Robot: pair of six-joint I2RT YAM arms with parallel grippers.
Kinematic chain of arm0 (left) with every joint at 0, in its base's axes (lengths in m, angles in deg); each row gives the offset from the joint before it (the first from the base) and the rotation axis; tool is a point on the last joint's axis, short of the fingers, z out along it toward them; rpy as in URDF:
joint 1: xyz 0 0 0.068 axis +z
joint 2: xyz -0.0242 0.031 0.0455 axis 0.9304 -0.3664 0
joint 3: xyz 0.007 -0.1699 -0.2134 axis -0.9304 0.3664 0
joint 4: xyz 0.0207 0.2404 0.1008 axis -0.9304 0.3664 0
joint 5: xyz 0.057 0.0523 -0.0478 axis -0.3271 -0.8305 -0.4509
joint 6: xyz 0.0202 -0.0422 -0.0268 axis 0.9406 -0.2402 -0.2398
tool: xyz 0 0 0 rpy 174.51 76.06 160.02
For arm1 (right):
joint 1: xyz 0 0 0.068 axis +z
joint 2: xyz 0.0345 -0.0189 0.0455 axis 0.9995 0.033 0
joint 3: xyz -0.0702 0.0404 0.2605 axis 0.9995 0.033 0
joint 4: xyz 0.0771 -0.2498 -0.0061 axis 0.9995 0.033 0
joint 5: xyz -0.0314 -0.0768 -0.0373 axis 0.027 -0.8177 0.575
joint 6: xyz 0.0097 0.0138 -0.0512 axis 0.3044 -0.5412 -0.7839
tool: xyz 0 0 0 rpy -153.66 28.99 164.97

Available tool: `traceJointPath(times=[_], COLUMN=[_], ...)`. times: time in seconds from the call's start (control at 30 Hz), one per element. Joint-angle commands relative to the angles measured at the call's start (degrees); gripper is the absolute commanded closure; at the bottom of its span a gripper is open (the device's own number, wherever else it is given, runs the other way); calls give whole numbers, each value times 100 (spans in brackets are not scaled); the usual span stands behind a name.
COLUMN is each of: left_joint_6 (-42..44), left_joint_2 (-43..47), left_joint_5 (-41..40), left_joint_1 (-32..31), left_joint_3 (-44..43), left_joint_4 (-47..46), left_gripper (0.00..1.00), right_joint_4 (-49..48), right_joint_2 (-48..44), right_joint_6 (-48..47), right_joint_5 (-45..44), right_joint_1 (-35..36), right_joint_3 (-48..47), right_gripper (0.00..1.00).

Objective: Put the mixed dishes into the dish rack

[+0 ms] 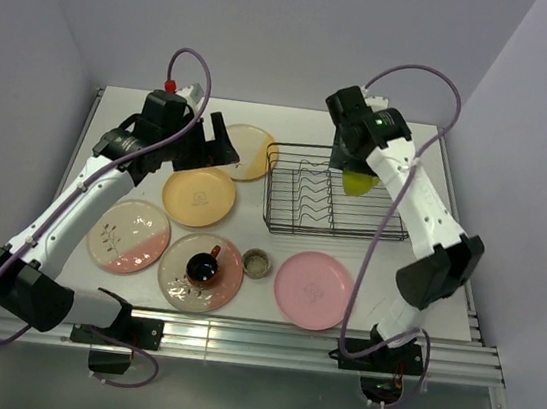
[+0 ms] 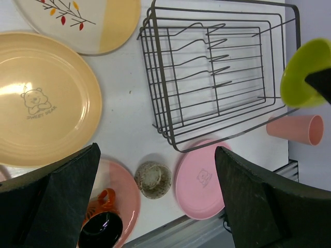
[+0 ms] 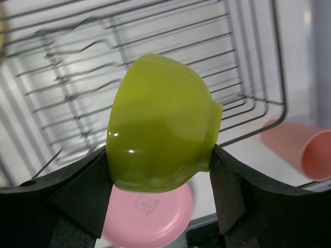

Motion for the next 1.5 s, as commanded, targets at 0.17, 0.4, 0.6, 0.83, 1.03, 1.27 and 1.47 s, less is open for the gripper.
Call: traceJointPath(times=[0.17,0.4,0.6,0.83,1.03,1.27,1.47], left_joint_6=[375,613,788,947,1008,1017,877], left_joint_2=[433,564,696,644,749,969,1022], left_joint_5=[-264,-255,-282,-211,-290,-650,-1106], left_joint_1=[-38,-178,-240,-249,-275,-275,-275], left_joint_3=[257,345,556,557,679,899,1224], left_joint_4=[95,50,42,86,130,349,682], left_gripper=[1,1,1,1,1,1,1], right_joint_4=[786,619,171,232,101,21,-67], right_joint_2=[1207,1665,1700,2332,2632,2755,2685], right_joint_6=[-135,-38,-170,-196,-214,-240,-372], right_joint_5=[-2197,-2619,-2505,-2400,-2268,-2145,-2110], right_joint_1=[-114,-386,-843,-879,-879,-879,-870], right_joint_3=[-551,89,741,338,362,407,319], right_gripper=[100,100,100,97,93,53,29])
